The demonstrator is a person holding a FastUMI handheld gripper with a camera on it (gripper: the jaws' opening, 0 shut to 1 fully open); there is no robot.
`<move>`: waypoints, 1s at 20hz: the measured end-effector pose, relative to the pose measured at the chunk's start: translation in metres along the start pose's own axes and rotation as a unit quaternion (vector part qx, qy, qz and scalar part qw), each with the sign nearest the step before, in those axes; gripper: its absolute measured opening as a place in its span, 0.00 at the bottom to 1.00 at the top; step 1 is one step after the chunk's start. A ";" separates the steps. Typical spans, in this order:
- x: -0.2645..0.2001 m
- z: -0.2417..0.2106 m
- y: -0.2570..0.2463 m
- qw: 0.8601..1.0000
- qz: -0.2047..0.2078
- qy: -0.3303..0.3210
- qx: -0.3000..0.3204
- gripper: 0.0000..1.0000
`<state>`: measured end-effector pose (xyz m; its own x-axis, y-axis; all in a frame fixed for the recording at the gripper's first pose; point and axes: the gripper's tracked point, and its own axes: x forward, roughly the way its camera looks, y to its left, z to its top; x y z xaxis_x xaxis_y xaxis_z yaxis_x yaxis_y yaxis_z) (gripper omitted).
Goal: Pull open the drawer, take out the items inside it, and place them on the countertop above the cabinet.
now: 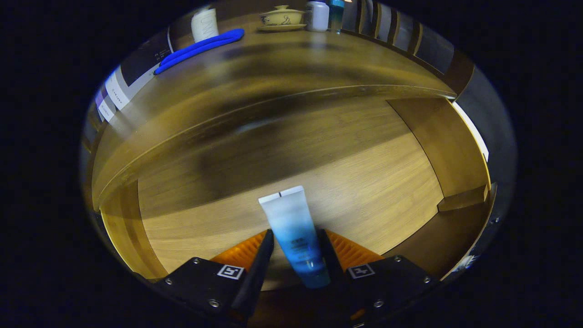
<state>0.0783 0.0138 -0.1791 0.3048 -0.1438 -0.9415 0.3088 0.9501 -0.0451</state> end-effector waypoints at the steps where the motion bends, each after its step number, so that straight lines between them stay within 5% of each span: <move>1: 0.001 -0.001 0.001 1.000 -0.001 -0.002 -0.001 0.60; 5: -0.002 0.008 0.004 0.999 0.009 -0.037 0.015 0.46; 20: -0.053 0.044 -0.024 0.980 0.004 -0.141 0.139 0.45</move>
<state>0.0945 -0.0130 -0.1131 0.5323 -0.2452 -0.8103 0.5271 0.8450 0.0906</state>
